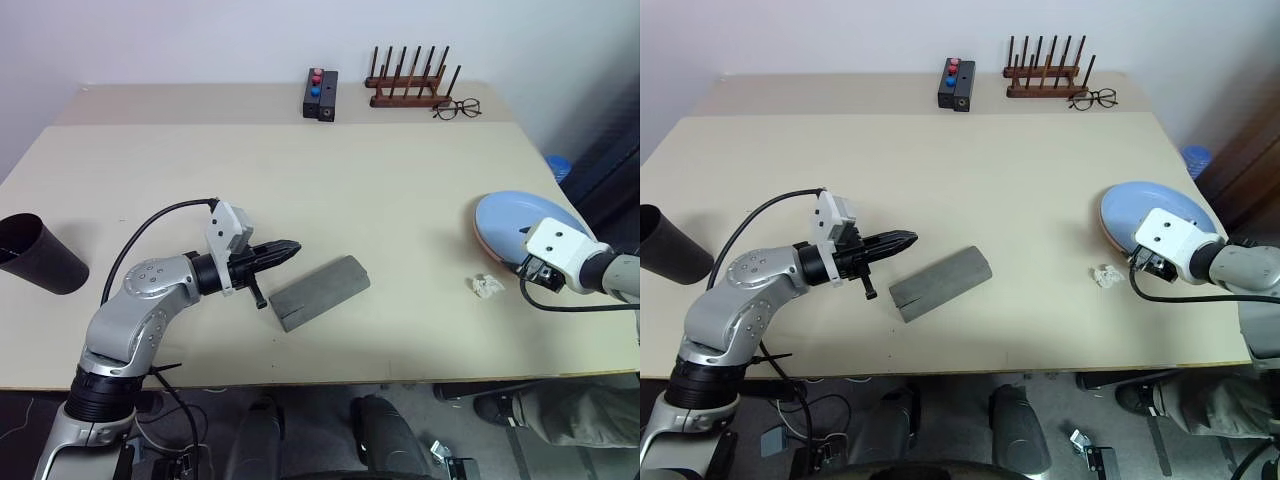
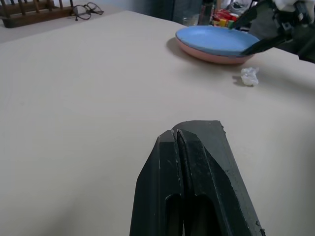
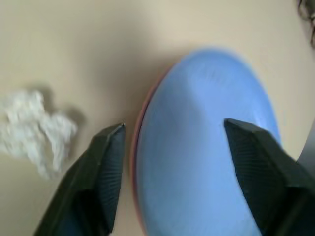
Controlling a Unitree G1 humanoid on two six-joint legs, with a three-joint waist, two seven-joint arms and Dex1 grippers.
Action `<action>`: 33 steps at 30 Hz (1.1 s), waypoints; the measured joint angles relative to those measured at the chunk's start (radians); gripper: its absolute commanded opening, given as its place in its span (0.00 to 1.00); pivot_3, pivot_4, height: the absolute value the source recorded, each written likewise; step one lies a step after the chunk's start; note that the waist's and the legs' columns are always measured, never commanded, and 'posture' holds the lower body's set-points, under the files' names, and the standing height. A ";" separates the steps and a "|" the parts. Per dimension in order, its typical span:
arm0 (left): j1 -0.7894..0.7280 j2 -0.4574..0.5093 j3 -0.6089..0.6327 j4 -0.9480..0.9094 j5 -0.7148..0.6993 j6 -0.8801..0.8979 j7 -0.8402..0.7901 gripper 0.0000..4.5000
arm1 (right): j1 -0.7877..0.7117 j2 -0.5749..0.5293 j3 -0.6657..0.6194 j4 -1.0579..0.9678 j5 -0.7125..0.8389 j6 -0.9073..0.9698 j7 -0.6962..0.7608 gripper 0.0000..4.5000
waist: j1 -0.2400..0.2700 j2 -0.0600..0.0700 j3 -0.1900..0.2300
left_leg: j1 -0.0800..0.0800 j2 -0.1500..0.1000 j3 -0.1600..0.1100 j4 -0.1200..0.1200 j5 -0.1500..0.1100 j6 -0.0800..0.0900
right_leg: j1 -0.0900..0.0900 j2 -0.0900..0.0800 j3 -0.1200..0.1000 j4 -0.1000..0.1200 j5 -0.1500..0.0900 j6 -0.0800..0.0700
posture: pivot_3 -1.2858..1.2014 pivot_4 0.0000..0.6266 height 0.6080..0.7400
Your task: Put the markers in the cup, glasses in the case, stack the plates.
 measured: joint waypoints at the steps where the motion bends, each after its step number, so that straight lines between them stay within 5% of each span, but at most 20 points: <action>1: 0.000 0.000 0.000 -0.001 0.000 0.000 0.000 0.00 | 0.003 0.000 -0.013 -0.024 0.032 0.024 0.019 0.65 | 0.000 0.000 0.000 | 0.000 0.000 0.000 0.000 0.000 0.000 | 0.000 0.000 0.000 0.000 0.000 0.000 | 0.52 0.24 0.99; 8: 0.003 0.002 -0.006 -0.033 -0.016 0.025 -0.004 0.00 | 0.157 0.000 -0.020 -0.194 0.159 0.141 0.139 0.65 | 0.008 0.000 0.000 | 0.000 0.000 0.000 0.001 0.000 0.000 | 0.000 0.000 0.000 0.000 0.000 0.000 | 0.52 0.24 0.99; 16: 0.018 0.001 -0.047 -0.105 -0.045 0.066 -0.005 0.00 | 0.156 0.000 0.046 -0.074 0.050 0.082 0.063 0.65 | 0.004 0.000 0.000 | 0.000 0.000 0.000 0.002 0.000 0.000 | 0.001 0.000 0.000 0.000 0.000 0.000 | 0.52 0.24 0.99; 19: 0.018 0.001 -0.061 -0.121 -0.051 0.071 -0.005 0.00 | 0.148 0.000 0.056 -0.049 0.041 0.065 0.059 0.47 | 0.004 0.000 0.000 | 0.000 0.000 0.000 0.002 0.000 0.000 | 0.001 0.000 0.000 0.000 0.000 0.000 | 0.52 0.24 0.99; 23: 0.019 0.001 -0.063 -0.125 -0.057 0.072 -0.005 0.00 | 0.146 0.010 0.061 -0.039 0.039 0.055 0.049 0.01 | 0.004 0.000 0.000 | 0.000 0.000 0.000 0.002 0.000 0.000 | 0.001 0.000 0.000 0.000 0.000 0.000 | 0.52 0.24 0.99; 33: 0.024 0.016 -0.099 -0.129 -0.064 0.072 -0.029 0.00 | 0.120 0.013 0.061 -0.006 0.033 0.012 0.040 0.01 | 0.003 0.000 0.000 | 0.000 0.000 0.000 0.002 0.000 0.000 | 0.001 0.000 0.000 0.000 0.000 0.000 | 0.52 0.24 0.99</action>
